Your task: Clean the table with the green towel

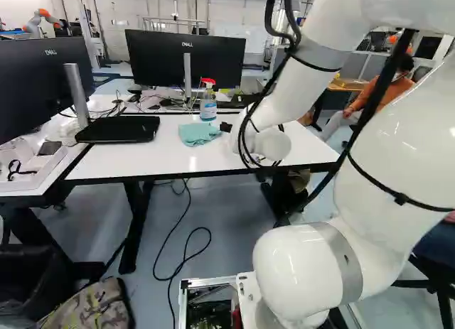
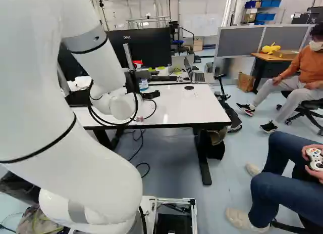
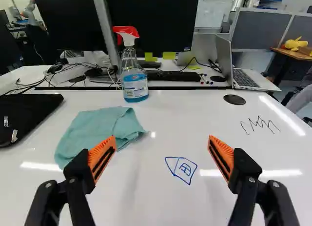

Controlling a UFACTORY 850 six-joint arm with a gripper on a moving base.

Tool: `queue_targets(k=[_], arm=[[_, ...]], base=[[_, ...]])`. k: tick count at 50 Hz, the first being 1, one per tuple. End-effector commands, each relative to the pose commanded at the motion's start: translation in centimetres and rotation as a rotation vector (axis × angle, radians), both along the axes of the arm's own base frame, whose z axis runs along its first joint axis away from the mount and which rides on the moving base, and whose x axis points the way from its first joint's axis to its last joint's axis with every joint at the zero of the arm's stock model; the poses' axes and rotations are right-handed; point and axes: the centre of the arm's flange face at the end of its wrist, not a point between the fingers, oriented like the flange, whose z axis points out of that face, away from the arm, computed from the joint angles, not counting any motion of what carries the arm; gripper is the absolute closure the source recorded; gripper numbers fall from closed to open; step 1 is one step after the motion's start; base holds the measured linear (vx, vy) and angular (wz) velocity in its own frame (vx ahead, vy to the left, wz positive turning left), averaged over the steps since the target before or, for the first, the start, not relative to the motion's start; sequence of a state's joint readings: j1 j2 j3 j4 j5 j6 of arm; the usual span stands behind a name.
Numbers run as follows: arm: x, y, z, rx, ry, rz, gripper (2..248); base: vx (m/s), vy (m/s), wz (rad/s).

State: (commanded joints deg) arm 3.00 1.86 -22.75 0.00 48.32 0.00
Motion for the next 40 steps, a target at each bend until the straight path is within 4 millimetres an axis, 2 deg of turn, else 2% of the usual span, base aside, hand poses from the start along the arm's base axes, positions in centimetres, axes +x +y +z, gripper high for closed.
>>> queue_targets(k=[40], arm=[[6.1, 3.8, 2.8, 0.013, 0.063, 0.051, 3]], base=[[0.000, 0.000, 0.000]])
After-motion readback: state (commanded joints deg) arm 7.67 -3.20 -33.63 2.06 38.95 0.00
